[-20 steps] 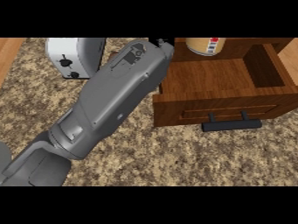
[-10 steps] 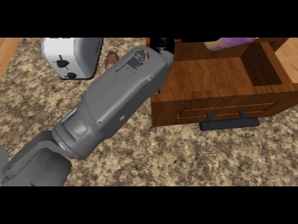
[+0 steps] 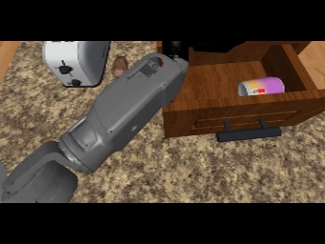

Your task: Pick up the can, place it into the drawer and close the drawer

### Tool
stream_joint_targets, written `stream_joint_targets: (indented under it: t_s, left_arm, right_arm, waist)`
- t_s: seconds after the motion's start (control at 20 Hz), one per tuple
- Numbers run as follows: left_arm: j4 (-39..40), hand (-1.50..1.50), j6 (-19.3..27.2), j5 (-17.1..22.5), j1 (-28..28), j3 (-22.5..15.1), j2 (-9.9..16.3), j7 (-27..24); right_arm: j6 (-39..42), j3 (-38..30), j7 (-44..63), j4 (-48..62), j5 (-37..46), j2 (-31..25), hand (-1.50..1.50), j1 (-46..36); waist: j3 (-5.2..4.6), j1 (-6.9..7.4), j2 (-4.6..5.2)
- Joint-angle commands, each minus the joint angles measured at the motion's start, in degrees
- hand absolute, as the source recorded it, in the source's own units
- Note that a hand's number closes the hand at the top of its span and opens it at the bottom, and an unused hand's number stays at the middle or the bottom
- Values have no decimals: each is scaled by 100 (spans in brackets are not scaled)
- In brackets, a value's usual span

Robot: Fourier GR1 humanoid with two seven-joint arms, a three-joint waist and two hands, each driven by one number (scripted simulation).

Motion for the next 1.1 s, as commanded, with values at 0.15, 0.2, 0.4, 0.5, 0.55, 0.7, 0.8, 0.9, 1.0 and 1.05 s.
stream_joint_targets:
  t_s: [0.15,0.2,0.4,0.5,0.55,0.7,0.8,0.9,1.0,1.05]
  left_arm:
    - [129,-150,48,341,44,-163,-1,-267]
    - [24,-150,59,382,20,-237,-1,-329]
    - [198,-150,-19,534,-179,-71,-1,-333]
    - [-31,-150,124,596,18,-164,-1,-498]
    - [33,-150,112,551,13,-169,-1,-565]
    - [-222,-150,117,724,14,-160,-1,-727]
    - [-305,-150,203,756,46,-266,-1,-841]
    - [-82,-150,63,794,-222,-59,-1,-804]
    - [-210,-150,234,843,-95,-125,-1,-1074]
    - [-201,-150,342,829,-241,-208,-1,-878]
  right_arm:
    - [225,-139,-197,303,-56,-99,-150,-34]
    - [-77,-93,130,27,-184,-210,-150,-177]
    - [-101,-181,-318,-123,519,-179,-150,-451]
    - [315,-274,-631,-411,850,-398,-150,-324]
    - [508,-342,-863,-636,1041,-323,-150,-118]
    - [502,33,-939,-654,1336,-322,-150,-454]
    - [375,154,-1134,-630,1790,-356,-150,-826]
    - [402,210,-1081,-814,1895,-427,-150,-773]
    - [483,462,-1167,-711,2476,-640,-150,-1053]
    - [481,632,-1405,-538,2912,-458,-150,-1103]
  waist:
    - [5,-59,5]
    - [-1,-64,7]
    - [-3,75,22]
    - [-2,22,2]
    - [-1,-23,-10]
    - [-5,117,-17]
    - [-4,152,1]
    - [-7,174,-16]
    - [-7,189,20]
    - [0,264,-2]
